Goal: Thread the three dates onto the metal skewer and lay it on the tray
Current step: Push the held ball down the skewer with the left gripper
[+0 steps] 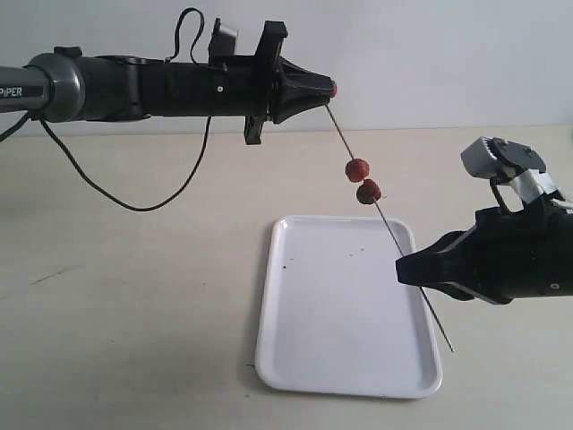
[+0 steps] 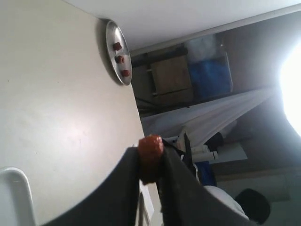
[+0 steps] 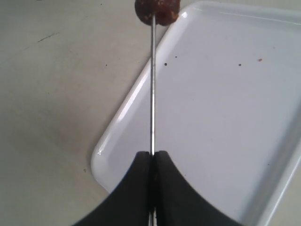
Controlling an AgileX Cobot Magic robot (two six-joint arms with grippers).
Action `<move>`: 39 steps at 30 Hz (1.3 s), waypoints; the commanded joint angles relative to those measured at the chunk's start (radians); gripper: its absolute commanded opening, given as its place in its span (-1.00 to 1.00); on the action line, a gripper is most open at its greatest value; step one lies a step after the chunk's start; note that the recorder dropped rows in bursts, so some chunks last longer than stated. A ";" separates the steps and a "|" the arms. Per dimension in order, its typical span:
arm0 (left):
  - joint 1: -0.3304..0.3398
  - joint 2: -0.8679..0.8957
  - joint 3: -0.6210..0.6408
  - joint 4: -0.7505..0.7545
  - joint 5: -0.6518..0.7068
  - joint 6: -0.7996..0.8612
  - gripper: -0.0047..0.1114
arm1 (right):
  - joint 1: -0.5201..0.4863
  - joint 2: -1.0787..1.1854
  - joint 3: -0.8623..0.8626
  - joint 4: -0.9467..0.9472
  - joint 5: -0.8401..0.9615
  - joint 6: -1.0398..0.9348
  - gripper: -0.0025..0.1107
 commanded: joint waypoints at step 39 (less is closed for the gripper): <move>-0.005 -0.007 0.000 -0.006 0.029 0.006 -0.69 | -0.002 -0.003 0.003 0.088 -0.078 -0.071 -0.96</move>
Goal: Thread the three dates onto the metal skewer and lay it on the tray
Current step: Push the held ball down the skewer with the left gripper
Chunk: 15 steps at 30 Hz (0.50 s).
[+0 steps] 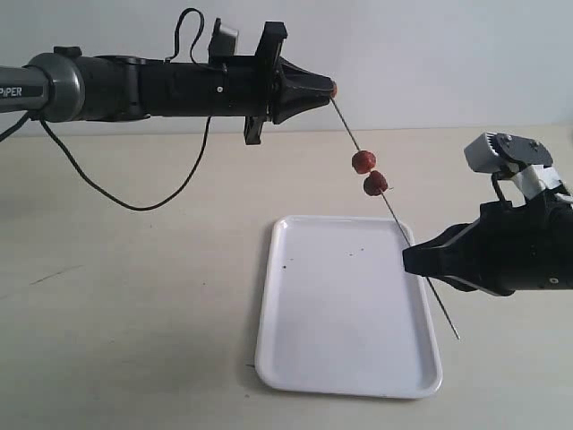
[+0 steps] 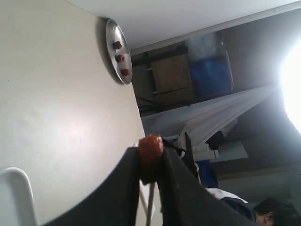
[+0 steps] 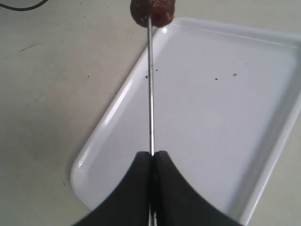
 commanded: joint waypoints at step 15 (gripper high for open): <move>-0.005 -0.007 0.000 -0.020 0.020 0.008 -0.69 | -0.002 -0.003 0.003 0.033 -0.007 0.001 -0.96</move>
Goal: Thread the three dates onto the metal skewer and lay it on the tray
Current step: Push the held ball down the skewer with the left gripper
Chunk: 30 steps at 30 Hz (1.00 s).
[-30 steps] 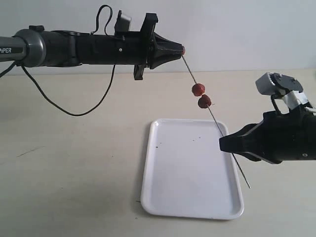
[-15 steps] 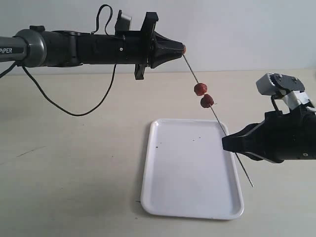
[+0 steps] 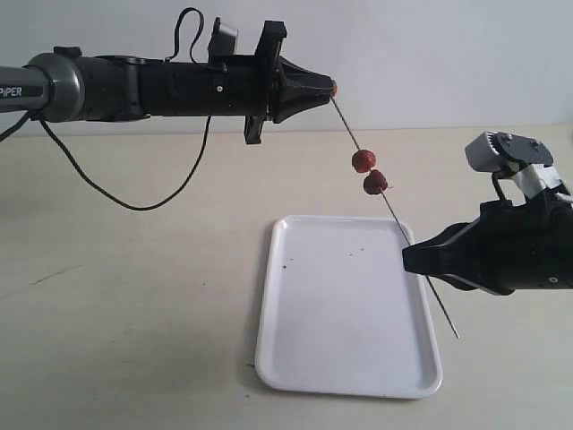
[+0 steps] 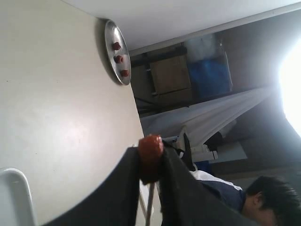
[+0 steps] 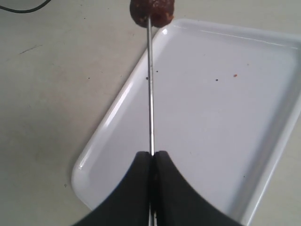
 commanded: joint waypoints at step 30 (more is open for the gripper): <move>-0.001 -0.007 0.000 -0.018 0.005 0.008 -0.69 | -0.002 -0.003 0.003 -0.004 0.018 0.007 -0.96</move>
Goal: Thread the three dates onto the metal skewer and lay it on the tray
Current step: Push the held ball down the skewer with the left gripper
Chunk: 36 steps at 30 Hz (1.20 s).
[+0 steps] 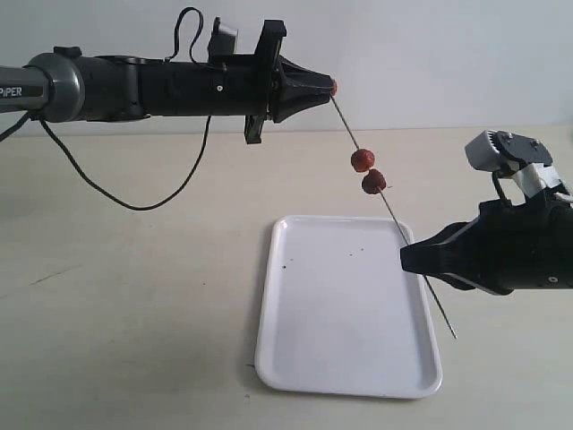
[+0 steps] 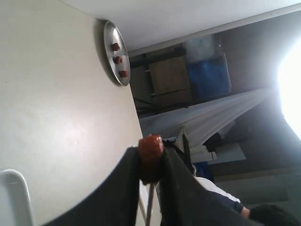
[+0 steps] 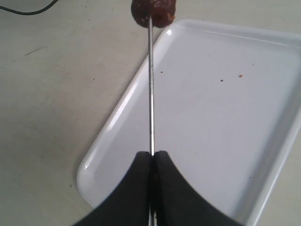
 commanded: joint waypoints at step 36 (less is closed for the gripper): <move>-0.044 -0.007 0.000 -0.011 0.031 0.034 -0.69 | -0.002 -0.003 -0.038 0.048 0.084 0.015 -0.96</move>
